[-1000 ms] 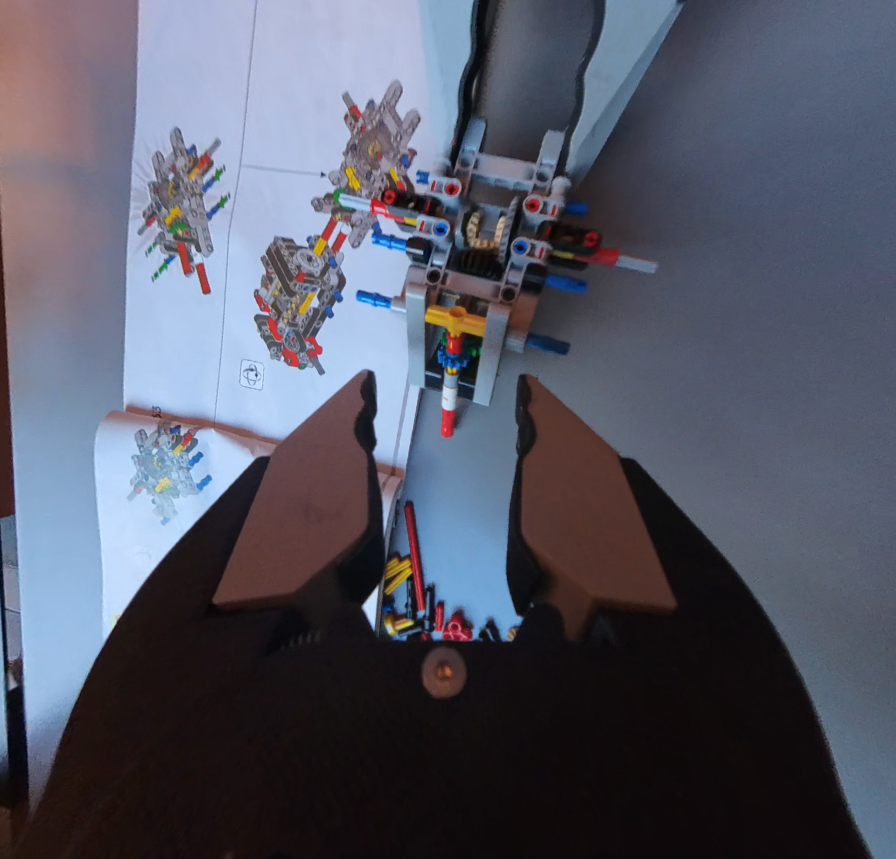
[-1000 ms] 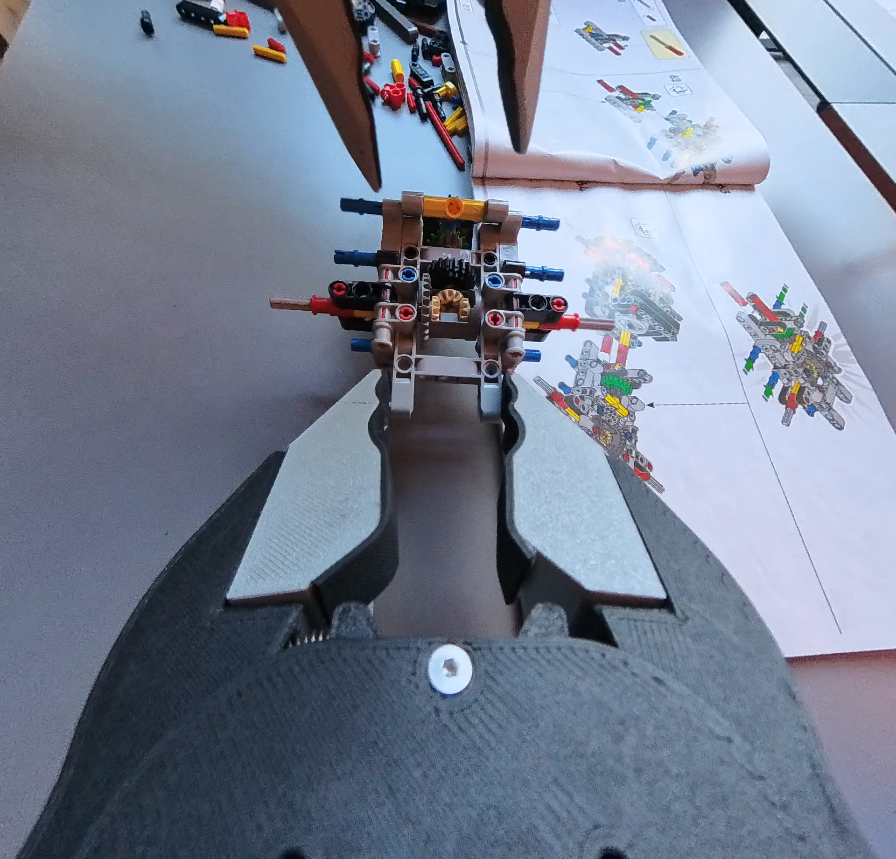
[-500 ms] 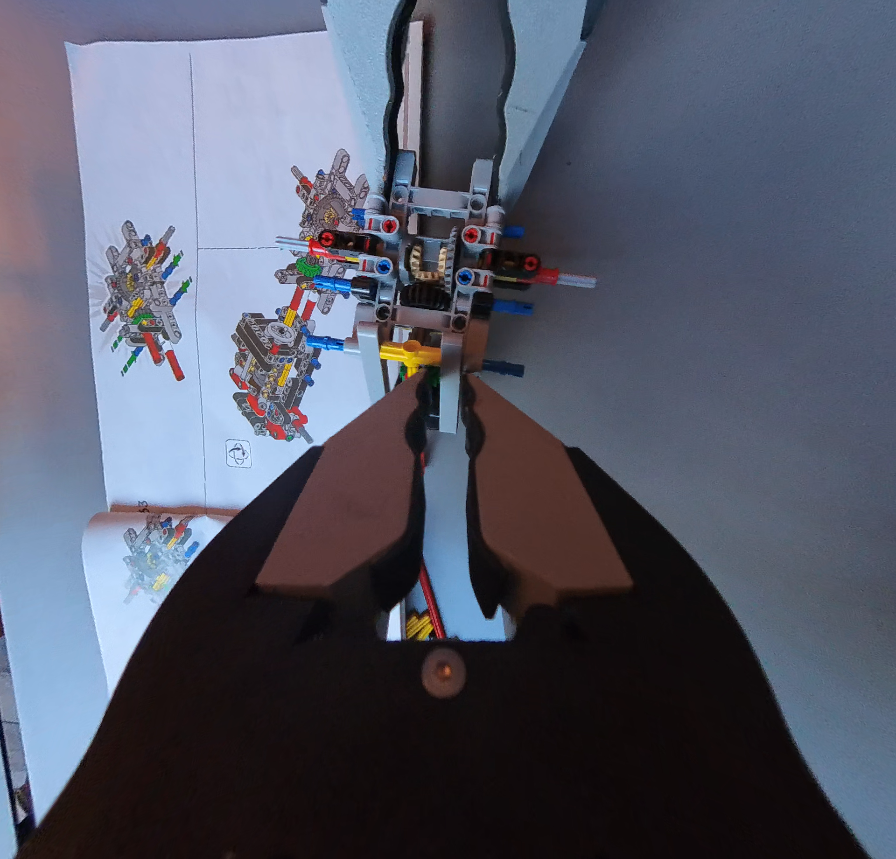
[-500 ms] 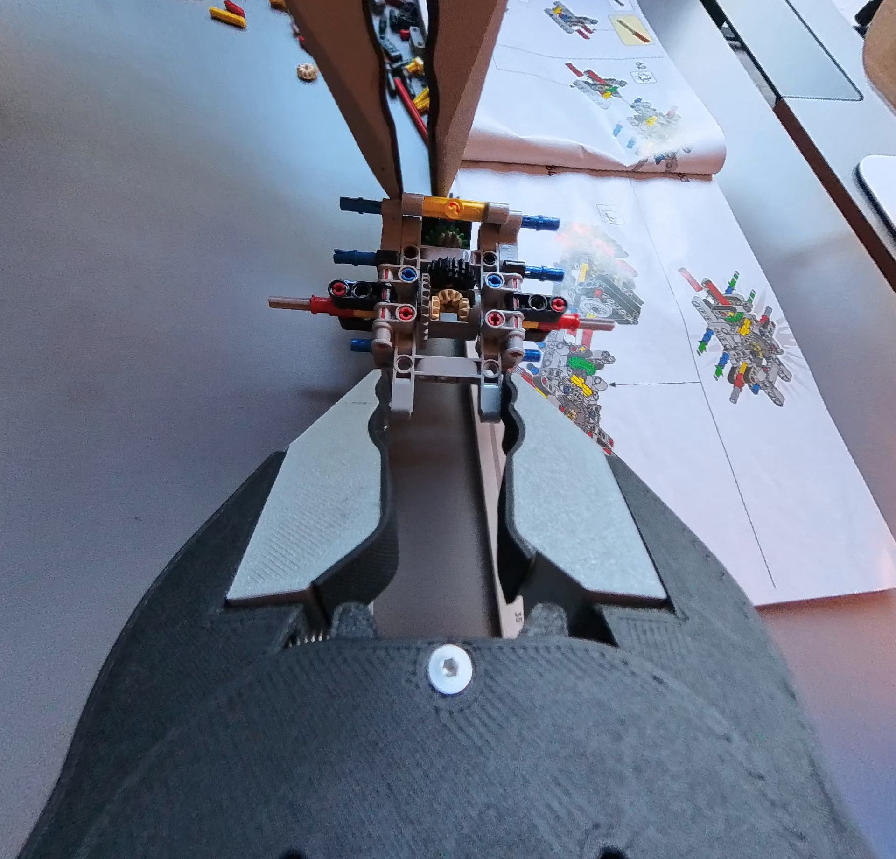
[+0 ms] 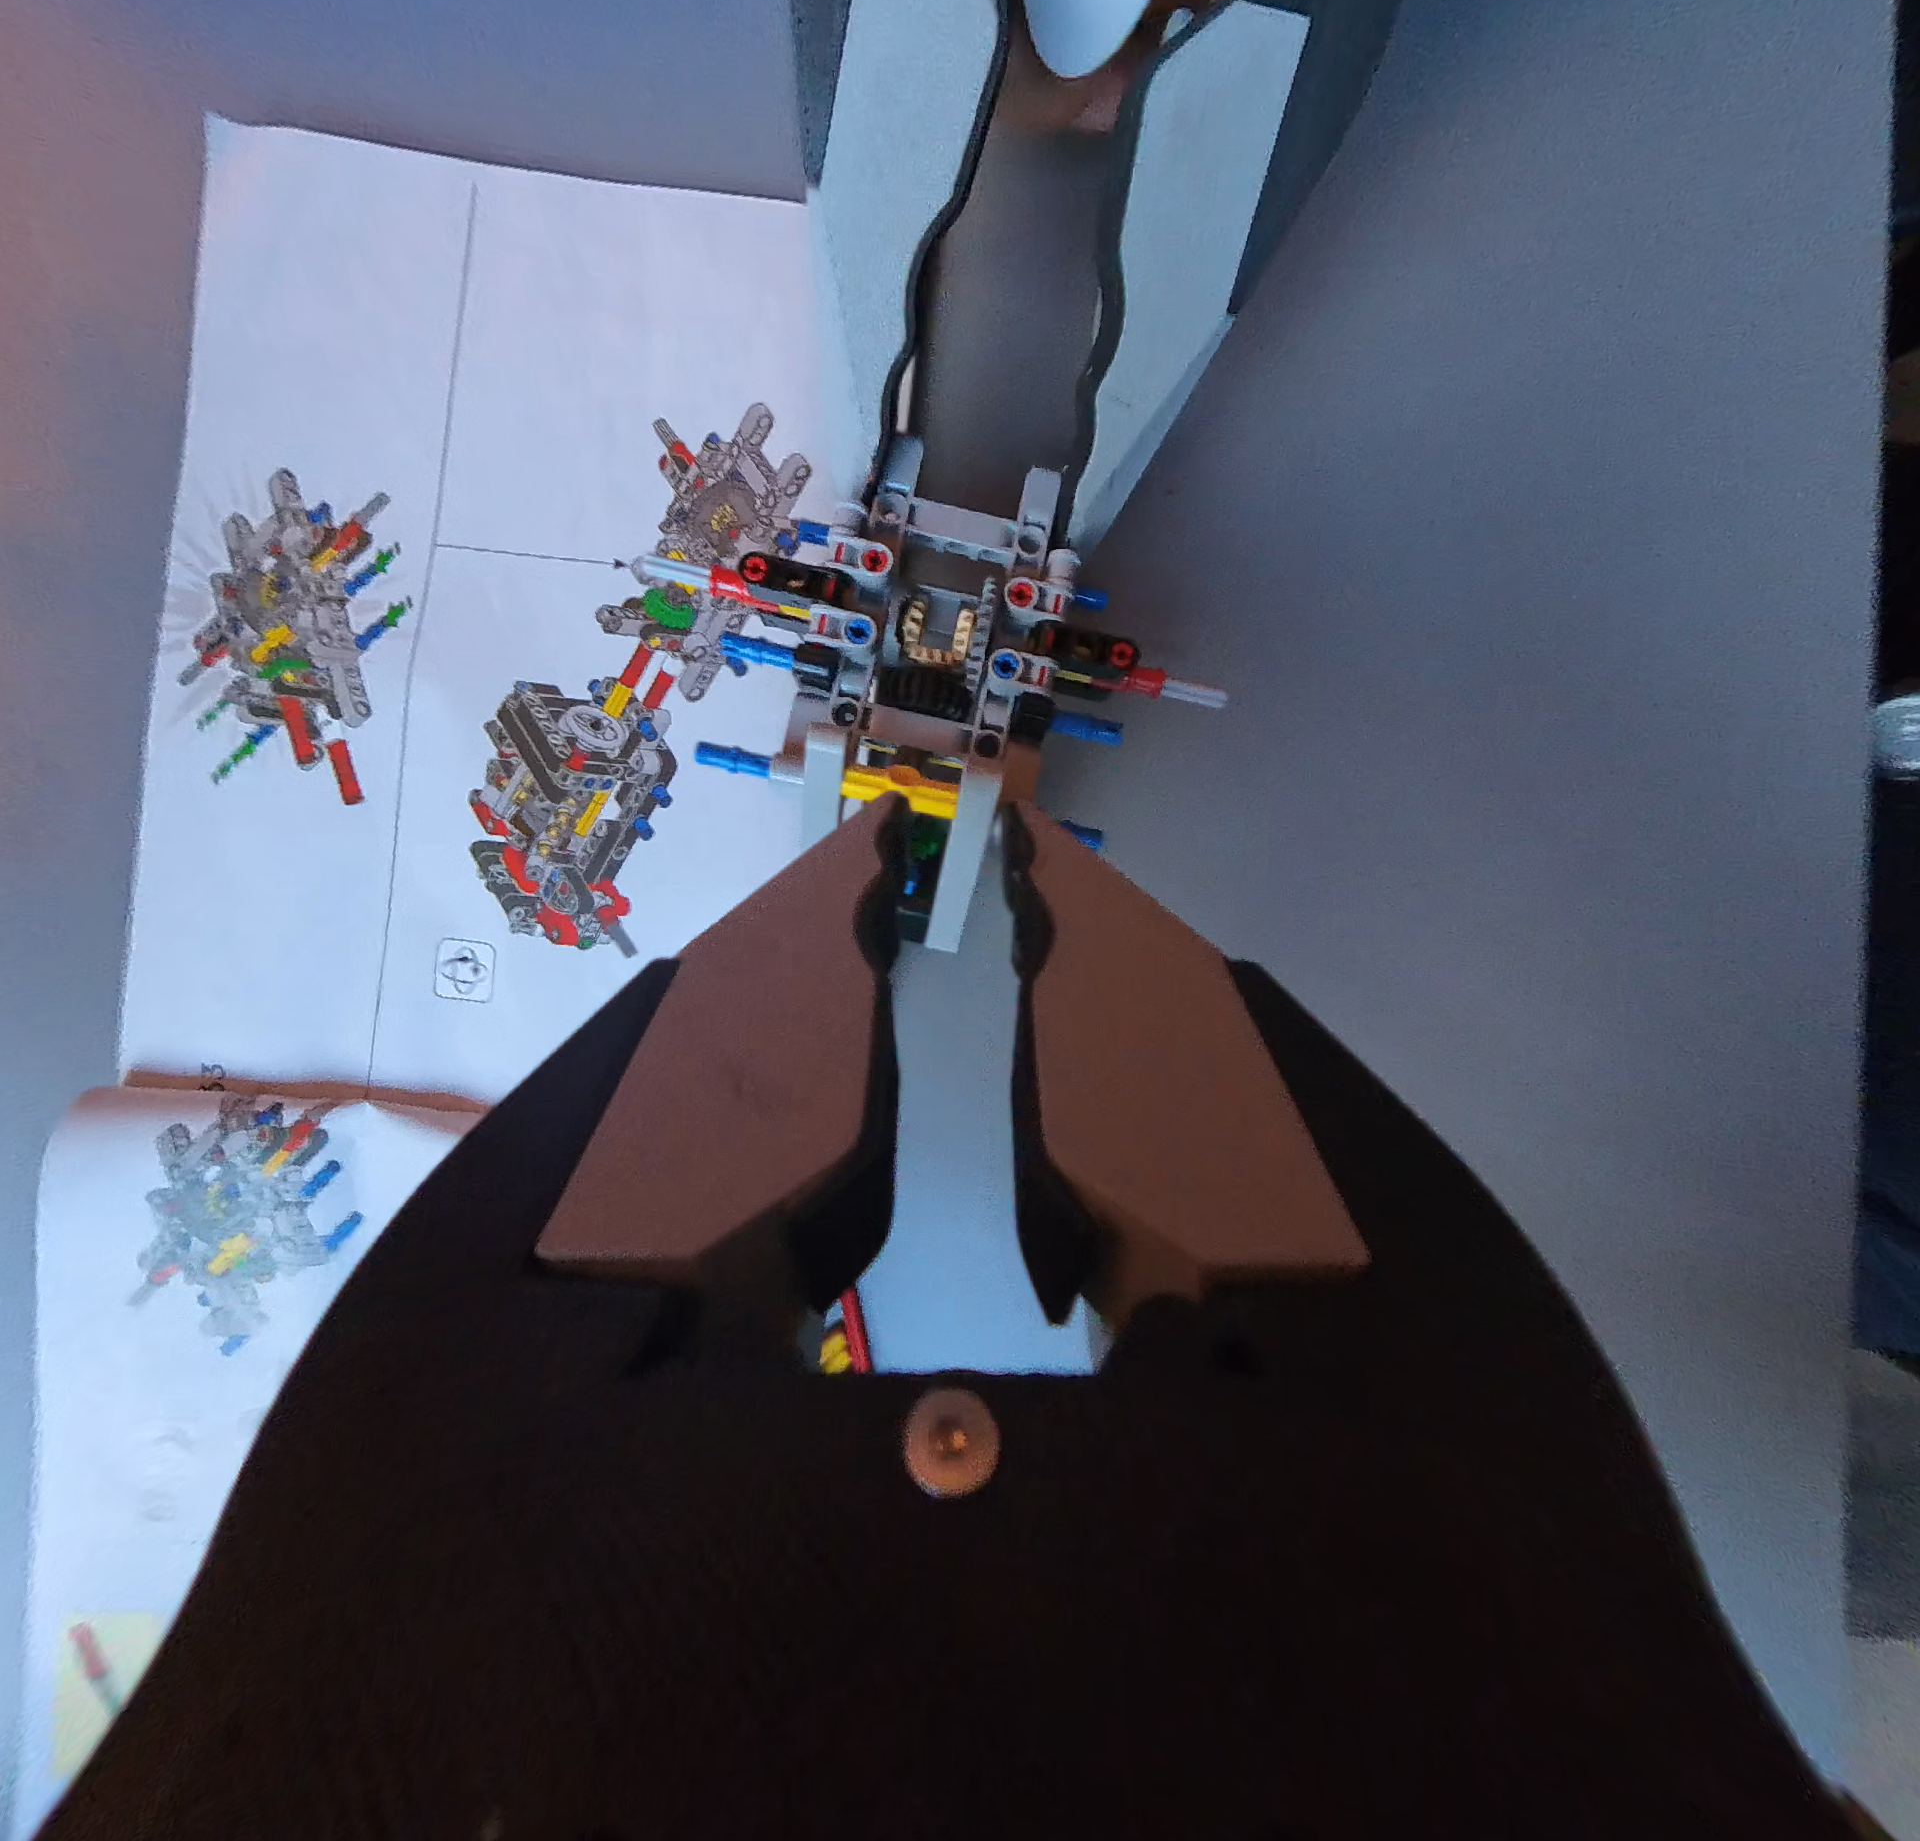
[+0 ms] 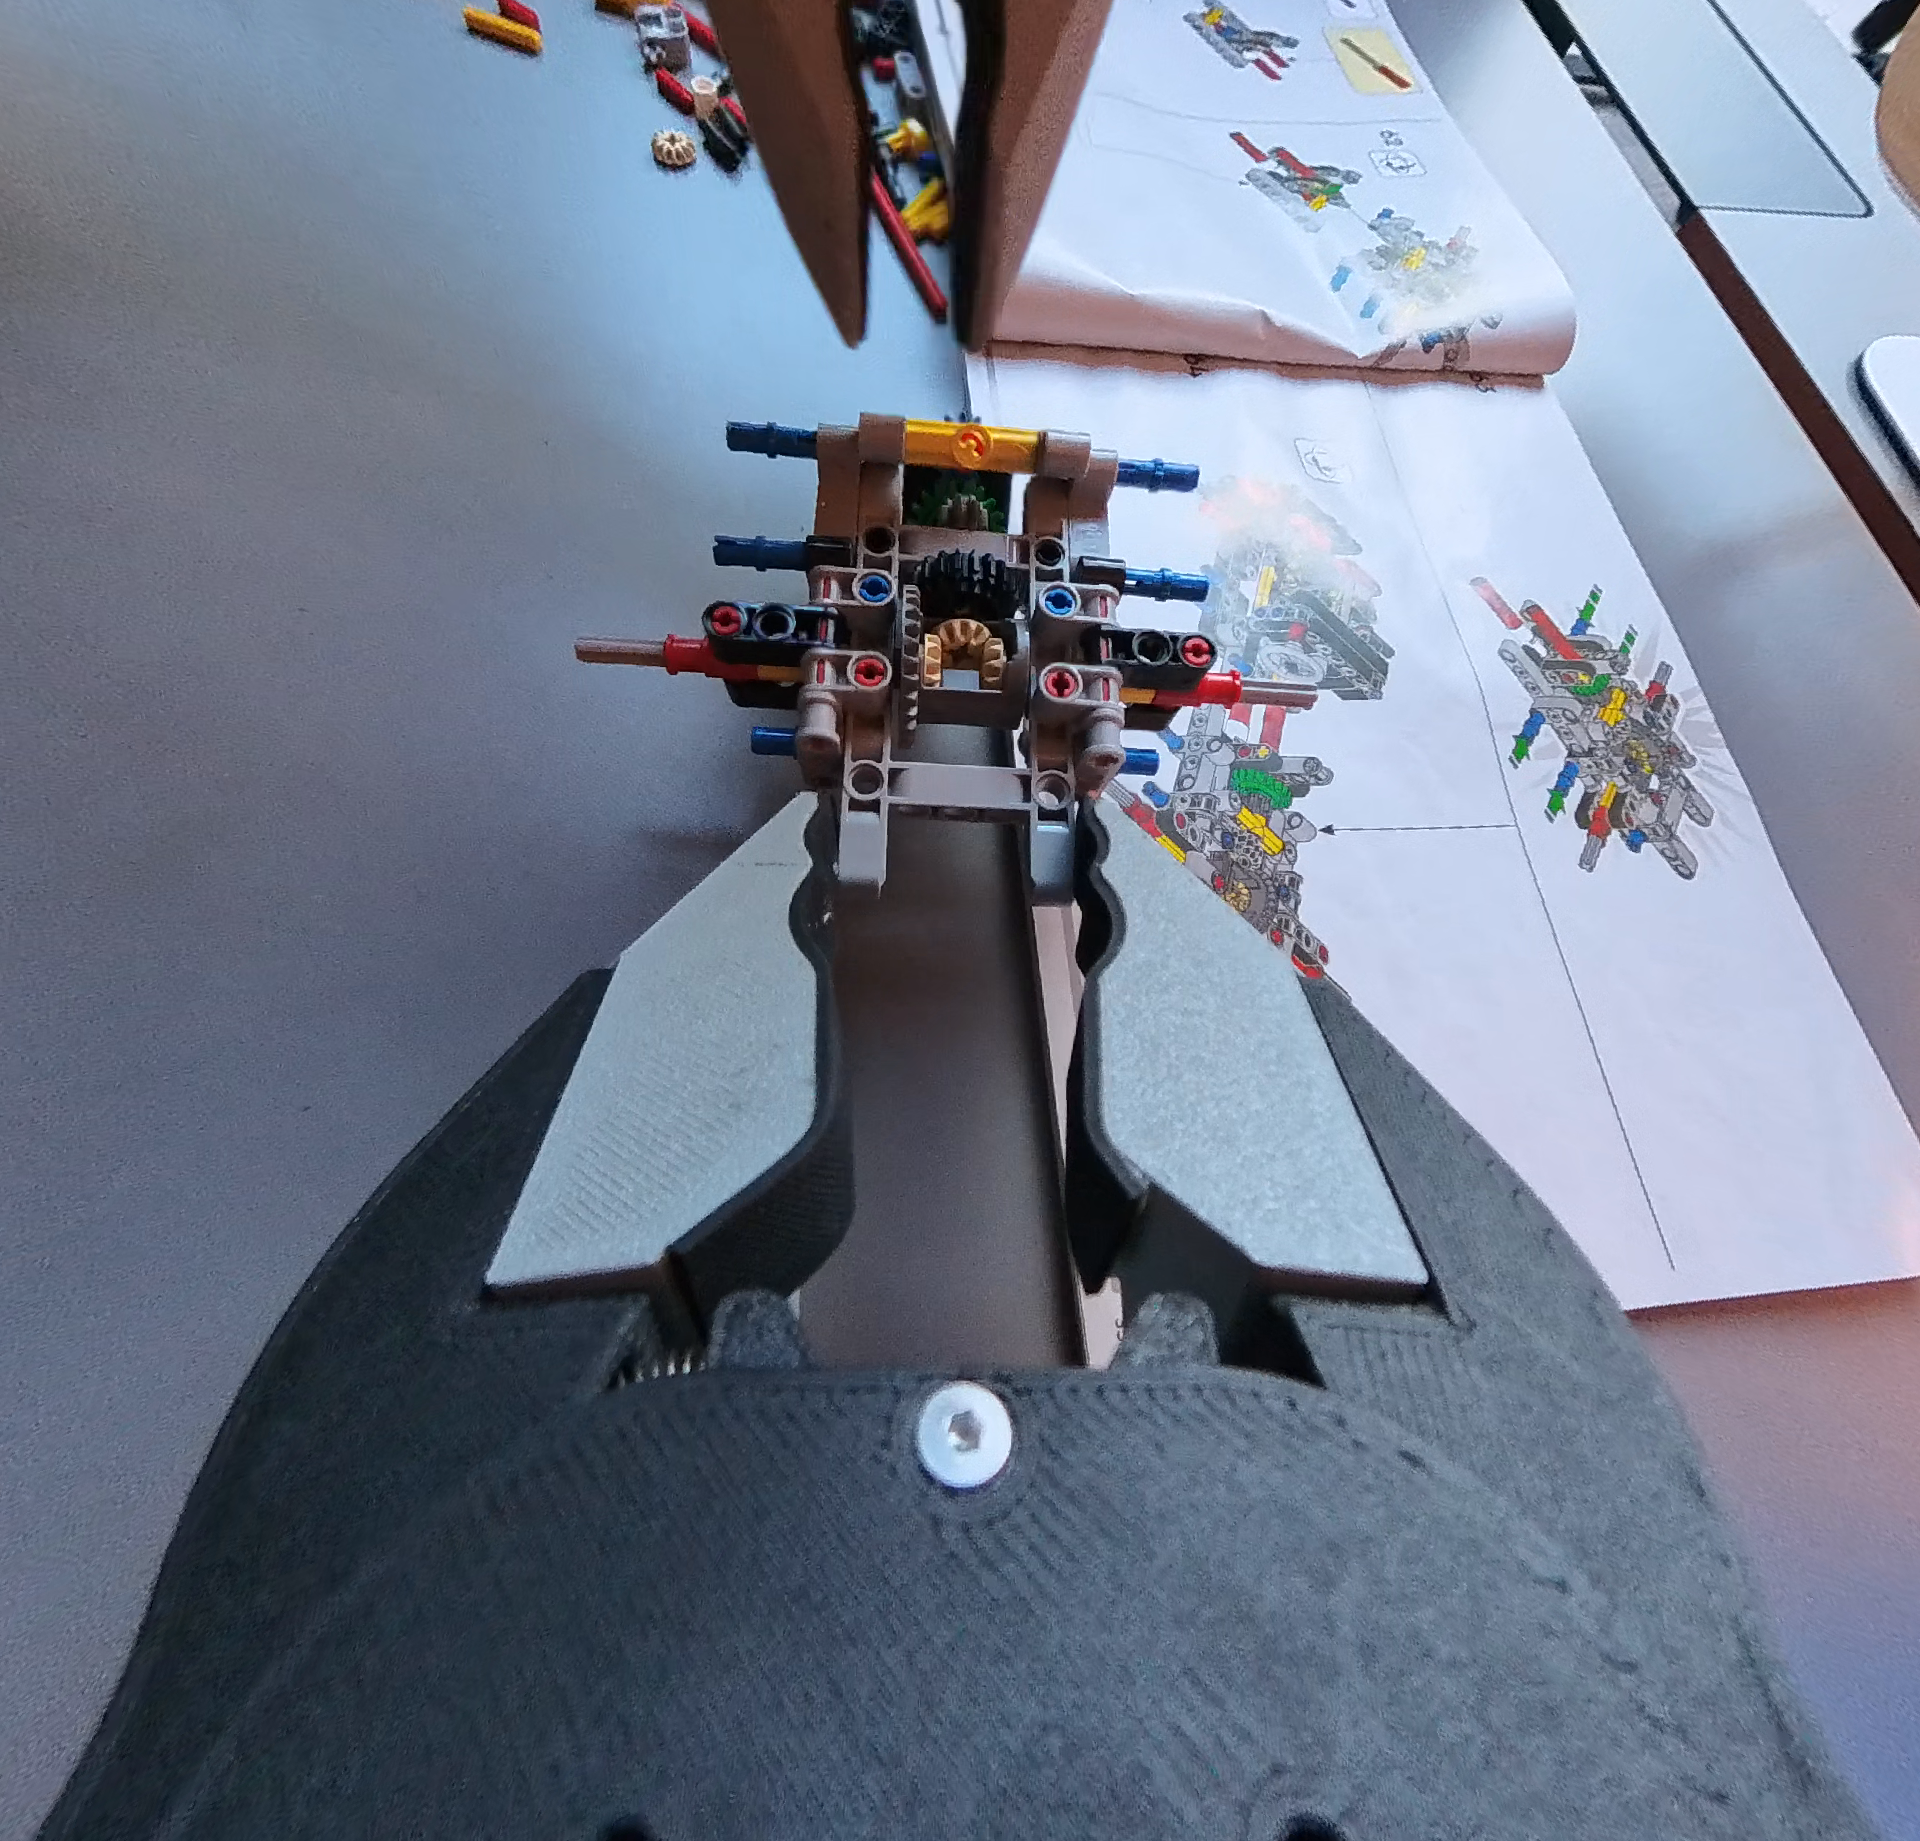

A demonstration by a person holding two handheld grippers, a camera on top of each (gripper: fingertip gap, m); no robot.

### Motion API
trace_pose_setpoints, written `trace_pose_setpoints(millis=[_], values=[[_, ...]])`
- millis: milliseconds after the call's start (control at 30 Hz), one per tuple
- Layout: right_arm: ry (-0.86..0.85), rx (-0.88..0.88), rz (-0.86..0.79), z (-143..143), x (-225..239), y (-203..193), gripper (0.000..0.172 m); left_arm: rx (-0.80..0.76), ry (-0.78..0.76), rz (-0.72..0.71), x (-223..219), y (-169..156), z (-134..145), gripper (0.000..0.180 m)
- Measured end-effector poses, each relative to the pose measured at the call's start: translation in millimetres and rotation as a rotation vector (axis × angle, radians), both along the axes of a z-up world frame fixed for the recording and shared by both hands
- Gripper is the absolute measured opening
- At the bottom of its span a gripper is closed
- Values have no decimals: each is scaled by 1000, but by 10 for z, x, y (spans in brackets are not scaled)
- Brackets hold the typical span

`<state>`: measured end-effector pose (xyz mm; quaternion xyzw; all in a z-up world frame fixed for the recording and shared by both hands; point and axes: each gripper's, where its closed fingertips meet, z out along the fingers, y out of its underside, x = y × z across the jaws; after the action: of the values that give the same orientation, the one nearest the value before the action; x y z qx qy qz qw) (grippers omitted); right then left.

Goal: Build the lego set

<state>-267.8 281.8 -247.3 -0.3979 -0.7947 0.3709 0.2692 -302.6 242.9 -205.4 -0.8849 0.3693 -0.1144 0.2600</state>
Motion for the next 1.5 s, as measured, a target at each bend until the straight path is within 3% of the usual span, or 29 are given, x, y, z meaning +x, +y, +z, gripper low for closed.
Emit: trace_pose_setpoints(millis=[167, 467, 1000, 1267, 1500], values=[[0, 2, 2, 0, -1, -9, 43, -59, 29, -8, 26, -49, -138, 14], [-12, 46, 0, -52, -1, -23, 43, -97, 63, -14, 134, 23, -267, 1], [-9, 3, -7, -56, -26, -23, 43, -80, 36, 5, 150, 102, -258, 1], [-46, -130, 5, -25, -22, -83, 42, -45, 45, 41, 114, 87, -192, 6], [-37, -216, -10, 57, -52, -86, 43, -62, 11, 47, 124, 79, -86, 0]])
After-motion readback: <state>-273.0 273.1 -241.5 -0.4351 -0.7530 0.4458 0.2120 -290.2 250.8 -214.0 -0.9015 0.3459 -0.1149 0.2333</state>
